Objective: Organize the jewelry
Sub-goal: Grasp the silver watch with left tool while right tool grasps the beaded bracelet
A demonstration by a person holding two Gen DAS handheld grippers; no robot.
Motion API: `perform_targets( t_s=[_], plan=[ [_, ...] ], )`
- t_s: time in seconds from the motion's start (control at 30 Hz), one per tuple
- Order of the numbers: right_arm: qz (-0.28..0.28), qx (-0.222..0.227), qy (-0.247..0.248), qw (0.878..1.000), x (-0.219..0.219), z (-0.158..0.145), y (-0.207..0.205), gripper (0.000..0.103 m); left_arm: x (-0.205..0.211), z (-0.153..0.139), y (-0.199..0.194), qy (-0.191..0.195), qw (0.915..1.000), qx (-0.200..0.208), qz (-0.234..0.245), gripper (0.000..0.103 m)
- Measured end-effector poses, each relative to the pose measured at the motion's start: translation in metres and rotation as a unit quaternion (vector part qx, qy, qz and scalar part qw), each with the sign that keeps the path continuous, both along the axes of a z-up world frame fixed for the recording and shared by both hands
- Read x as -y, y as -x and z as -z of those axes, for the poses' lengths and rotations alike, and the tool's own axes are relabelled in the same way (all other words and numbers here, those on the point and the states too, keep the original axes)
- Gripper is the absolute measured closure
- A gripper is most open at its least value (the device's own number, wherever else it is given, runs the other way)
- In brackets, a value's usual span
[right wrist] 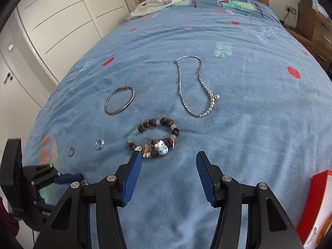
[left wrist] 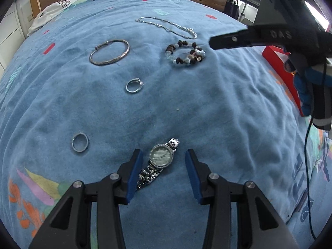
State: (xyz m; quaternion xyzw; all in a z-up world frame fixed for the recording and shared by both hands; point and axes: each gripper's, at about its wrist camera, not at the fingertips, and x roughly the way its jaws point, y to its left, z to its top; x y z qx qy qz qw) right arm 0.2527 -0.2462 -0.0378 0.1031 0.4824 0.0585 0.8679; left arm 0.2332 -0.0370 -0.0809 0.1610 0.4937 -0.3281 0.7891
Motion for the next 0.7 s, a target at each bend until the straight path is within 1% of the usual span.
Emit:
perform_targets(
  t_s=[0.23,0.33,0.4,0.43,0.5,0.57,0.67,0.7],
  plan=[
    [0.021,-0.013,-0.010,1.000,0.001,0.019,-0.027,0.049,-0.002,0.005,0.000,0.009,1.0000,0.000,-0.004,0.063],
    [0.023,-0.017,-0.006,1.000,0.000,0.025,-0.036,0.049,-0.004,0.005,-0.001,0.017,0.9998,-0.005,-0.012,0.069],
    [0.023,-0.020,-0.001,1.000,-0.002,0.030,-0.042,0.049,-0.006,0.004,-0.001,0.021,0.9996,-0.009,-0.018,0.078],
    [0.024,-0.022,0.000,0.999,-0.003,0.031,-0.044,0.049,-0.006,0.005,-0.002,0.021,0.9995,-0.009,-0.022,0.081],
    [0.024,-0.022,0.006,0.999,-0.007,0.034,-0.046,0.049,-0.004,0.005,-0.002,0.019,0.9994,-0.007,-0.029,0.081],
    [0.020,-0.022,0.016,0.999,-0.010,0.035,-0.046,0.054,-0.002,0.005,0.000,0.014,0.9994,-0.002,-0.032,0.081],
    [0.006,-0.020,0.030,0.999,-0.014,0.036,-0.043,0.068,0.002,0.005,0.002,0.009,0.9991,0.004,-0.041,0.081],
    [0.001,-0.020,0.033,0.999,-0.014,0.036,-0.041,0.075,0.003,0.005,0.004,0.007,0.9990,0.006,-0.043,0.082]
  ],
)
